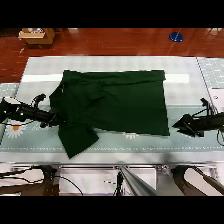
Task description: Fold the shirts.
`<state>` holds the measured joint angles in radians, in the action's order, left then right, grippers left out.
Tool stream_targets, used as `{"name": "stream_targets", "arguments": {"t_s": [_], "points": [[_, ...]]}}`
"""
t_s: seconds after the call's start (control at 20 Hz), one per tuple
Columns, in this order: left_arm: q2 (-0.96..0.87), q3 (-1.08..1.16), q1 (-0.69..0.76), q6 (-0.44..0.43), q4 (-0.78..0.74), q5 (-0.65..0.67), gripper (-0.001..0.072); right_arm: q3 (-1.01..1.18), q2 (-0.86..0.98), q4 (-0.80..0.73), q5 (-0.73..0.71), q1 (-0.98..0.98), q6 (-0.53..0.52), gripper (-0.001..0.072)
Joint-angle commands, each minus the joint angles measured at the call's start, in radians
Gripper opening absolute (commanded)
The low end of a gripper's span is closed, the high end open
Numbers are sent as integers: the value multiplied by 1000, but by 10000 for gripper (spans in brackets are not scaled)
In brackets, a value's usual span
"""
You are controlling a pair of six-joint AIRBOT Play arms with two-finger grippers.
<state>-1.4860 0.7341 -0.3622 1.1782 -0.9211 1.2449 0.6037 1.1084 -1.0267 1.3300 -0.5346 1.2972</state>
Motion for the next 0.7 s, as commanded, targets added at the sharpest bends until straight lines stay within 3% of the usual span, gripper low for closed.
{"name": "stream_targets", "arguments": {"t_s": [0.0,0.55,0.65], "points": [[-1,1,-1,0,-102,-37,22,-90,-1,76,-45,-5,-26,434],[-1,1,-1,0,-101,-29,22,-199,0,125,-192,-3,10,432],[-1,1,-1,0,-101,-29,22,-246,0,158,-225,-3,-3,396]]}}
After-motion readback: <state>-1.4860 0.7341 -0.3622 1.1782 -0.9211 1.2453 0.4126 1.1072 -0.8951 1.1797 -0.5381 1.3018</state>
